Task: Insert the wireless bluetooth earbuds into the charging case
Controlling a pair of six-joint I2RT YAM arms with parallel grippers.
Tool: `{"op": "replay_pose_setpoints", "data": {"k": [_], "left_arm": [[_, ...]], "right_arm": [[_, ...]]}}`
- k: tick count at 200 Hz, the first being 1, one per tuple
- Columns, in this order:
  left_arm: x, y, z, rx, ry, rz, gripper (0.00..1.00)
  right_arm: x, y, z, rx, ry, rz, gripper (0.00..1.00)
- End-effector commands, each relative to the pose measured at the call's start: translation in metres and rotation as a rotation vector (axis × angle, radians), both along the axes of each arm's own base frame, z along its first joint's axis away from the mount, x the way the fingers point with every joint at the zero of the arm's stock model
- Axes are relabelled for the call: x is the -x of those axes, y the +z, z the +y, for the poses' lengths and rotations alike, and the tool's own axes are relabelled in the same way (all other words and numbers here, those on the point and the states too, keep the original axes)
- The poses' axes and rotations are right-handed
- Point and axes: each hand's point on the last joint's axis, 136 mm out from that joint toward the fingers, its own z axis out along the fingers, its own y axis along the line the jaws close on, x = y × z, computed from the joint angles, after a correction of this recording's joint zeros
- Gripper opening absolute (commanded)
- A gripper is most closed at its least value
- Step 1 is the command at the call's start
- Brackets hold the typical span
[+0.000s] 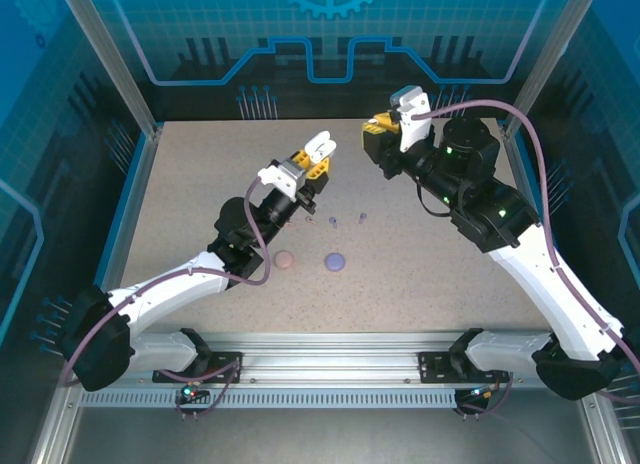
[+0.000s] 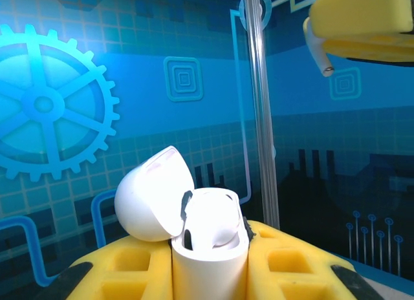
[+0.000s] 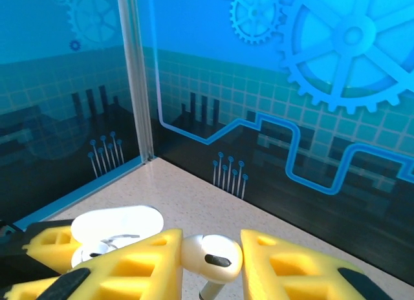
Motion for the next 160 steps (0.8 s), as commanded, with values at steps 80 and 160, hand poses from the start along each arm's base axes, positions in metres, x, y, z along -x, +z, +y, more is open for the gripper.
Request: {"op": "replay_pose_setpoints", "data": {"k": [80, 160], "left_arm": [[0.010, 0.018, -0.011, 0.023, -0.089, 0.009, 0.00], [0.009, 0.022, -0.014, 0.016, -0.093, -0.002, 0.00]], "right_arm": [[-0.003, 0.016, 0.038, -0.092, 0.159, -0.013, 0.27], [-0.017, -0.008, 0.046, -0.015, 0.162, 0.001, 0.26]]}}
